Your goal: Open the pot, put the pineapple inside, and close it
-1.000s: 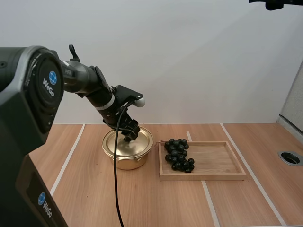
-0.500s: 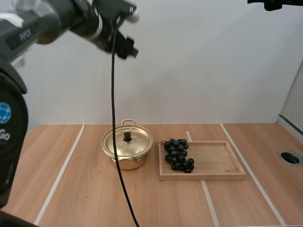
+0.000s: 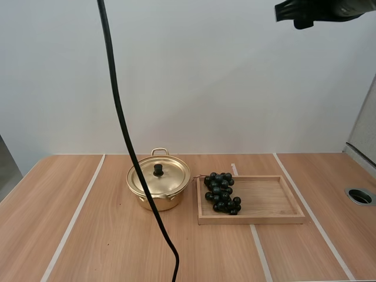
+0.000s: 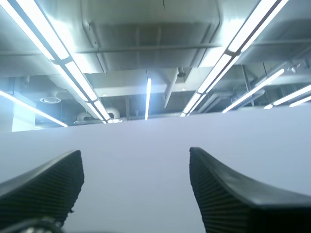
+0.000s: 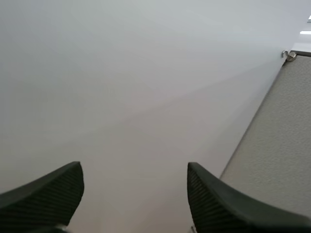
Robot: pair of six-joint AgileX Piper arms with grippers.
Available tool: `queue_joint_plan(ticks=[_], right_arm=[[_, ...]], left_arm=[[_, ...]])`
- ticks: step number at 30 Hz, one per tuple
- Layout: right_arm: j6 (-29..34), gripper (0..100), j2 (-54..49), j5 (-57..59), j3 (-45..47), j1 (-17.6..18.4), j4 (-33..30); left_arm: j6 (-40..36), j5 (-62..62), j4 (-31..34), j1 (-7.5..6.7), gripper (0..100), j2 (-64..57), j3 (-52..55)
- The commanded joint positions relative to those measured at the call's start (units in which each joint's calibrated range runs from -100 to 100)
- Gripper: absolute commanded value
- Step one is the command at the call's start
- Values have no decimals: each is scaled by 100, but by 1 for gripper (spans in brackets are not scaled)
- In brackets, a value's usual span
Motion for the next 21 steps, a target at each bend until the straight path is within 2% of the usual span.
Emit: queue_joint_plan(ticks=[1, 5, 6, 7, 9, 12, 14, 17, 18, 21], right_arm=[[-95, 100, -86, -234, -28, -20, 461], [-242, 100, -245, -444, -28, -20, 544], [-565, 100, -518, -868, -28, -20, 639], [-643, 100, -662, -1012, -28, -20, 651], [-660, 100, -950, -1245, -28, -20, 802], [-673, 100, -1427, -1323, -2, -20, 1294], [-861, 100, -1705, -1323, 175, -20, 1967], [-1122, 100, -1949, -1308, 544, -70, 2580], [-1438, 100, -2064, -1344, 1048, -192, 3058], [-1736, 100, -2142, -1687, 2031, -375, 3366]], left_arm=[[-246, 212, -43, 7, 100, -556, 386], [-246, 122, 135, 7, 100, -1172, 1094], [-246, 26, 271, 7, 100, -1562, 1539], [-246, -103, 378, 7, 100, -2028, 2233], [-246, -124, 432, 7, 100, -2521, 2878], [-246, -514, 558, 7, 100, -3337, 3932], [-233, -1666, 764, 7, 100, -3979, 4827], [-233, -2866, 788, 7, 100, -4684, 5824], [-233, -2973, 788, 7, 100, -4890, 6211], [-196, -2690, 788, -10, 100, -5355, 7058]])
